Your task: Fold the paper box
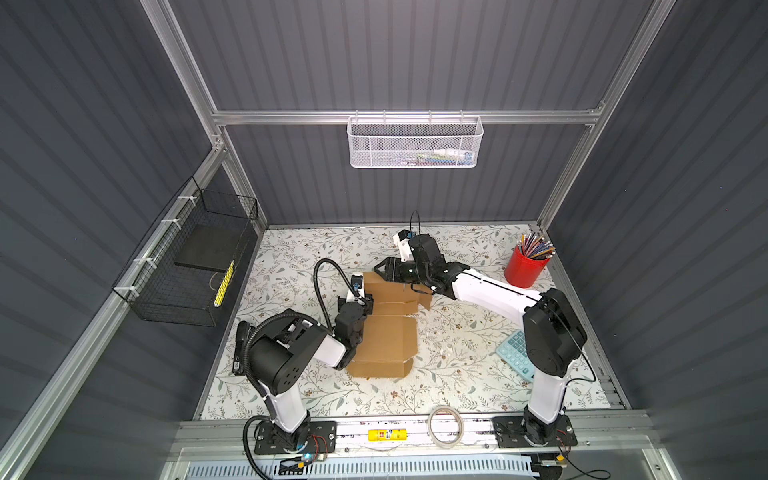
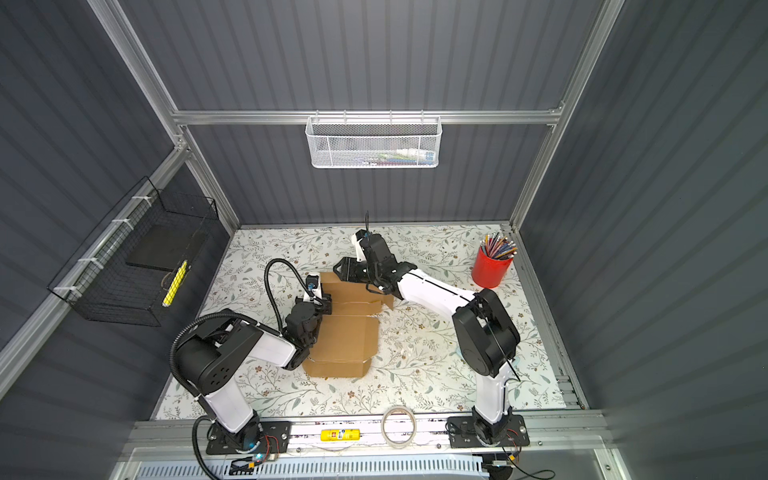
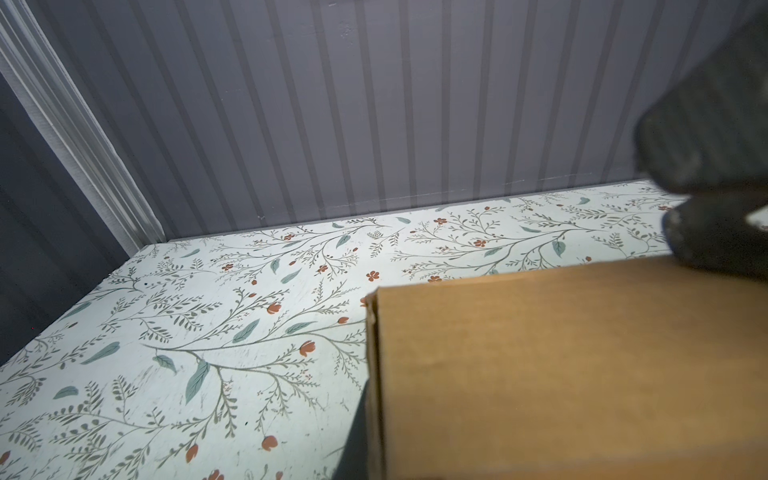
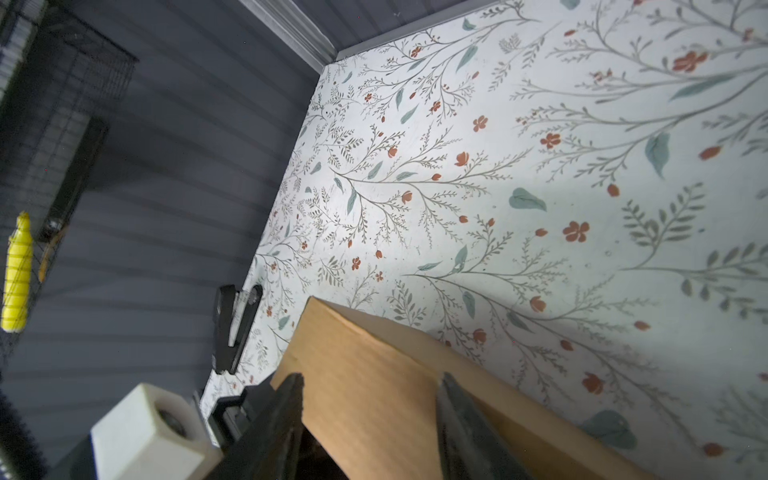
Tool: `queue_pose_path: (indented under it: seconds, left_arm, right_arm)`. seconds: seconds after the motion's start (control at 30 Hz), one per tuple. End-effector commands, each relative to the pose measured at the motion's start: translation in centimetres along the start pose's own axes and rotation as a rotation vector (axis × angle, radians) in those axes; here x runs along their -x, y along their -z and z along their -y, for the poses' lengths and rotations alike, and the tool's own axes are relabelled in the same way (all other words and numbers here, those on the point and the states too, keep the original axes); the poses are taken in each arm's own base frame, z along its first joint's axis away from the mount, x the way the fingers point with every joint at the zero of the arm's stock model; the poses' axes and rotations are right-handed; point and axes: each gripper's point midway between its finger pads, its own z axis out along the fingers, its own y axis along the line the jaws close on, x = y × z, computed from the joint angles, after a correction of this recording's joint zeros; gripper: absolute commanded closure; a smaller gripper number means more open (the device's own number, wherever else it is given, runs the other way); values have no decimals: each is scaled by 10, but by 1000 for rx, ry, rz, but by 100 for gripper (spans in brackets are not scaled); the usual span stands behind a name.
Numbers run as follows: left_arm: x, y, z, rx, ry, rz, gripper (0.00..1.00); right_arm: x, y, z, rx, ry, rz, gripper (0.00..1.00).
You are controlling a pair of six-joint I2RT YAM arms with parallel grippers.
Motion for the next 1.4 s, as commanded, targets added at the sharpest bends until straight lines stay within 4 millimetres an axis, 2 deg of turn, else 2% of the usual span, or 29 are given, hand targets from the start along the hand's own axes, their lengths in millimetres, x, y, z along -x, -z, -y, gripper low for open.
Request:
queue_pose_path:
  seconds: [0.0,0.07,0.1,0.13,0.33,0.6,0.83,1.13,1.37]
  left_arm:
    - [3,0,-13,61,-16,-1,100]
    - [1,0,-13,62,-13,-2,100]
    - [1,0,-13,63,-8,1,100]
    - [0,0,-13,66,-5,3,100]
    - [1,2,-15,70,9,7,100]
    - [-2,-1,-10,52,20,-12,100]
    - [-9,-2,-7,37,21,-31,100]
    - [-10,-3,-6,37,20,-34,100]
    - [-9,-3,-6,34,19,-34,100]
  right_arm:
    - [2,16,5,-64,16,-9,39]
    - [6,24,3,-81,43,-7,35]
    - [7,28,3,-92,55,-10,29]
    - [8,33,2,-105,71,-12,27]
    - [8,62,12,-188,121,-7,24]
    - [-8,91,41,-255,94,-21,24]
    - [-18,85,44,-240,84,-55,24]
    - [-15,62,38,-190,69,-84,26]
    - [-13,45,33,-145,46,-96,31]
